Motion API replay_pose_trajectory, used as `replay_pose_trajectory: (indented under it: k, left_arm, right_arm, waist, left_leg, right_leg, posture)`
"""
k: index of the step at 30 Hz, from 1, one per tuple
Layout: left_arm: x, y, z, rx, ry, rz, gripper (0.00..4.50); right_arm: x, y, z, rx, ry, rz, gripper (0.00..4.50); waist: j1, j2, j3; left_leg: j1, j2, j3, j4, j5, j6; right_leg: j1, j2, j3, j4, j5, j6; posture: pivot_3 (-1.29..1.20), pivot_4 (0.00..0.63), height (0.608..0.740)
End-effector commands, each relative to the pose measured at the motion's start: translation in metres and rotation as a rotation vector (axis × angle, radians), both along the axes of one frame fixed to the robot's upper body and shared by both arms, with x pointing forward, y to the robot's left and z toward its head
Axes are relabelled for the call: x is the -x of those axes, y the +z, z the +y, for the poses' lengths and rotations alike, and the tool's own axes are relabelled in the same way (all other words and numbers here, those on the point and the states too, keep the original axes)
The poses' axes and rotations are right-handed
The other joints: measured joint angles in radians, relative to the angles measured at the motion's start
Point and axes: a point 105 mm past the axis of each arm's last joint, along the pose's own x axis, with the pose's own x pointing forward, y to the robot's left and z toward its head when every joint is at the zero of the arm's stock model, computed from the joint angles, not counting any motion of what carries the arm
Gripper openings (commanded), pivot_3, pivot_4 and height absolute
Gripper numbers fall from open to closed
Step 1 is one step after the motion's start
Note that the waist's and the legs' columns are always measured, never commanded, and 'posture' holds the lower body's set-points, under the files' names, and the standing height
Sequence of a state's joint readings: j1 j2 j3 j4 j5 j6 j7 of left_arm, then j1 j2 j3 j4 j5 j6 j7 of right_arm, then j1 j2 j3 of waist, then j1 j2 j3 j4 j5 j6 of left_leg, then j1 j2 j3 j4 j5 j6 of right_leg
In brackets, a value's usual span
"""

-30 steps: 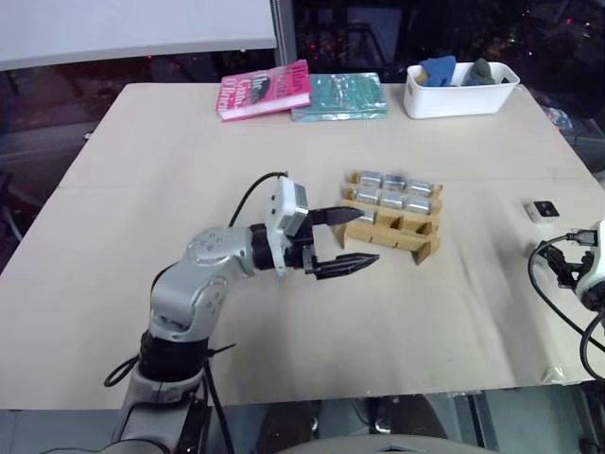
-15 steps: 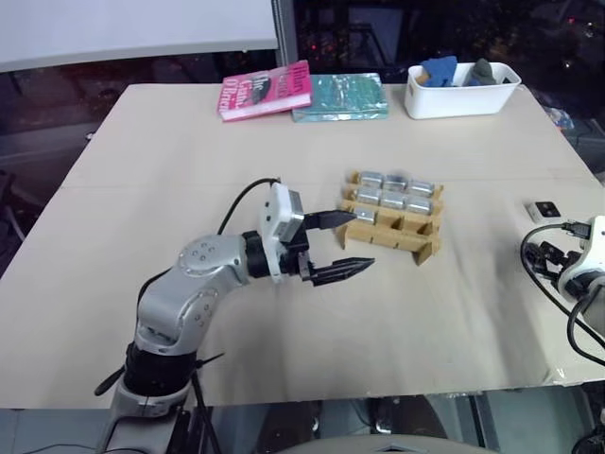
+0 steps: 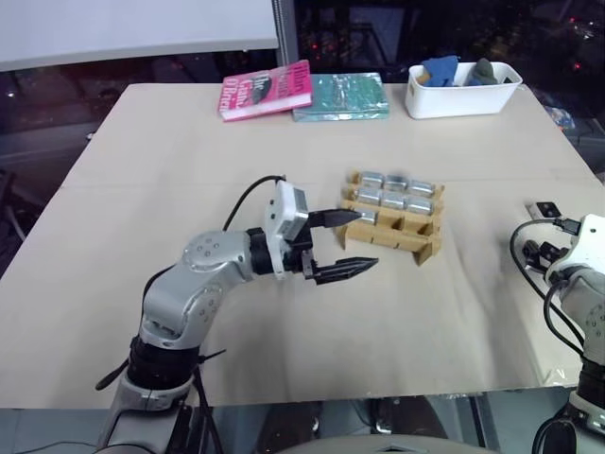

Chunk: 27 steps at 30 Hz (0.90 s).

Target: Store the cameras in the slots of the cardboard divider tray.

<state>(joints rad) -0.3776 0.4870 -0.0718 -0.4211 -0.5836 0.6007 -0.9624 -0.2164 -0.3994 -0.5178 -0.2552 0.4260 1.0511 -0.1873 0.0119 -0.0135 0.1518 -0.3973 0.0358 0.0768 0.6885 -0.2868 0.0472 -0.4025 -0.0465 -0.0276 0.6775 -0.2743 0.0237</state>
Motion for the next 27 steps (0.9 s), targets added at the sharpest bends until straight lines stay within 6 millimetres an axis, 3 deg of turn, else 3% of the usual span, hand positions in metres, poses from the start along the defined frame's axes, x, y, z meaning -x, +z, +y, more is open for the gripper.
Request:
replay_pose_trajectory:
  k: [1,4,5,10,11,13,16,20,23,27]
  left_arm:
    - [0.004,0.009,-0.002,0.012,-0.022,-0.045,4.26]
    - [0.003,0.009,-0.002,0.013,-0.017,-0.044,4.26]
    - [0.003,0.009,-0.002,0.014,-0.014,-0.044,4.26]
    - [-0.01,0.012,-0.001,0.046,0.082,-0.057,4.26]
    - [-0.012,0.015,-0.002,0.067,0.1,-0.043,4.26]
    - [-0.02,0.016,-0.002,0.076,0.159,0.03,4.26]
    - [-0.019,0.02,-0.008,0.075,0.096,0.214,4.26]
    - [-0.027,0.03,-0.016,0.116,0.037,0.413,4.26]
    - [-0.03,0.035,-0.025,0.122,0.002,0.517,4.26]
    - [-0.032,0.039,-0.033,0.12,-0.023,0.61,4.26]
  right_arm:
    - [0.001,0.008,-0.007,0.04,-0.024,-0.011,3.53]
    - [0.002,0.003,-0.006,0.049,-0.007,0.013,2.1]
    - [0.002,0.003,-0.006,0.056,0.002,0.016,1.92]
    - [-0.001,0.02,0.006,0.118,0.134,-0.057,1.92]
    - [-0.002,0.028,0.016,0.127,0.212,-0.094,1.92]
    - [0.002,0.054,0.059,0.198,0.505,-0.22,1.92]
    - [0.029,0.081,0.13,0.328,0.958,-0.342,1.92]
    - [0.046,0.102,0.182,0.446,1.236,-0.475,1.92]
    - [0.048,0.116,0.203,0.493,1.324,-0.558,1.92]
    - [0.046,0.126,0.213,0.554,1.339,-0.611,1.92]
  waist:
    - [-0.001,0.0,0.0]
    - [0.0,0.0,0.0]
    - [0.0,0.0,0.0]
    - [0.001,0.0,0.0]
    - [0.002,0.0,0.0]
    - [0.002,0.002,0.001]
    - [-0.007,0.002,0.001]
    - [-0.016,0.0,0.002]
    - [-0.019,-0.002,0.003]
    - [-0.015,-0.003,0.003]
  left_leg:
    - [0.0,0.0,0.0,0.0,0.0,0.0]
    - [0.0,0.0,0.0,0.0,0.0,0.0]
    - [0.0,0.0,0.0,0.0,0.0,0.0]
    - [0.0,0.0,0.0,0.0,0.0,0.0]
    - [0.0,0.0,0.0,-0.001,0.0,0.0]
    - [-0.001,0.0,0.0,-0.001,0.0,0.0]
    - [-0.001,0.001,-0.001,-0.001,0.0,0.0]
    - [0.0,0.001,-0.002,-0.001,0.0,0.0]
    - [0.0,0.0,-0.002,0.001,0.0,0.0]
    - [-0.001,0.0,-0.003,0.001,0.0,0.0]
  right_leg:
    - [0.0,0.0,0.0,0.0,0.0,0.0]
    - [0.0,0.0,0.0,0.0,0.0,0.0]
    - [0.0,0.0,0.0,0.0,0.0,0.0]
    - [0.0,0.0,0.0,0.0,0.0,0.0]
    - [0.0,0.0,0.0,0.0,0.0,0.0]
    - [0.0,0.0,0.0,0.0,0.0,0.0]
    - [-0.001,0.001,0.001,-0.001,0.0,0.0]
    - [-0.001,0.001,0.0,0.0,0.0,0.001]
    - [0.0,0.0,0.0,0.0,0.0,0.001]
    - [0.0,0.0,-0.001,0.0,0.0,0.001]
  posture:
    - [0.0,0.15,0.74]
    - [0.0,0.15,0.74]
    - [0.0,0.15,0.74]
    - [0.0,0.15,0.74]
    - [0.0,0.15,0.74]
    - [0.0,0.15,0.74]
    - [0.0,0.15,0.74]
    - [0.0,0.15,0.74]
    - [0.0,0.15,0.74]
    - [0.0,0.15,0.74]
